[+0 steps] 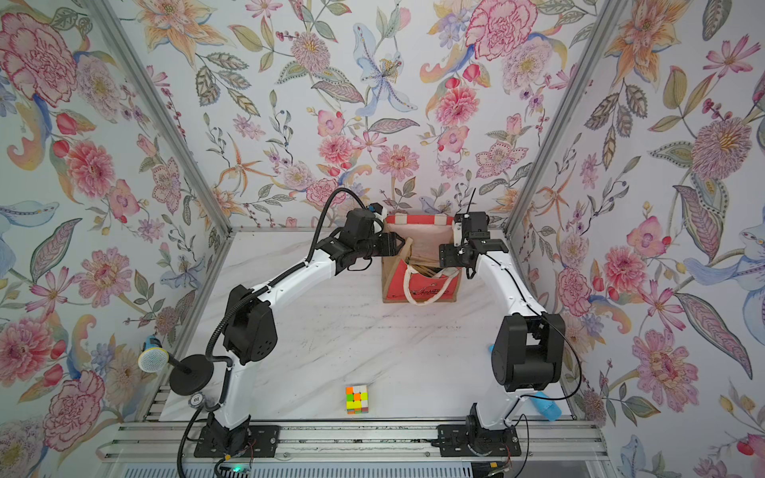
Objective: Take out the folding fans from the tote bags
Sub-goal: Move the canvas bag to the center of the board.
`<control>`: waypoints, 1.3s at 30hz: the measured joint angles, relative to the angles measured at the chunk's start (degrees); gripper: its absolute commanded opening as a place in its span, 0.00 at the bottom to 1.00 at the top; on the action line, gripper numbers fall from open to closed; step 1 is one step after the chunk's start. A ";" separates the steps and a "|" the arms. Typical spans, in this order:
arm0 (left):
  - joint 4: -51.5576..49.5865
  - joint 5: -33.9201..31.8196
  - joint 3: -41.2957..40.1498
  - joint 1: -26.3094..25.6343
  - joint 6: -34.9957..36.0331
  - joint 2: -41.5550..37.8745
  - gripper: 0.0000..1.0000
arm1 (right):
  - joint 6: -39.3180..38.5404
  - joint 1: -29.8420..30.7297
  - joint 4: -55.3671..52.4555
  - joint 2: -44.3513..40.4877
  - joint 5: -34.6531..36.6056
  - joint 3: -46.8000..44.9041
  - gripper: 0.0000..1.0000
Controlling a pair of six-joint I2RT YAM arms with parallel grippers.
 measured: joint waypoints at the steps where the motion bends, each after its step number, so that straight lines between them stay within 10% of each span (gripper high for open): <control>1: -0.55 -0.46 0.33 -0.11 0.17 0.09 0.51 | 0.00 0.00 0.00 -0.02 0.02 0.00 0.79; 10: -2.05 -1.29 2.05 -0.24 1.55 0.09 0.00 | 0.26 -0.04 0.04 -0.61 -1.64 -0.79 0.44; 17: -1.73 -2.40 1.03 -0.24 1.86 -0.07 0.00 | 2.27 -0.44 0.11 -1.14 -7.56 -1.09 0.14; 39: 3.65 -10.14 -41.57 9.66 2.01 -34.53 0.08 | 11.41 22.71 1.51 9.94 -13.33 10.99 0.07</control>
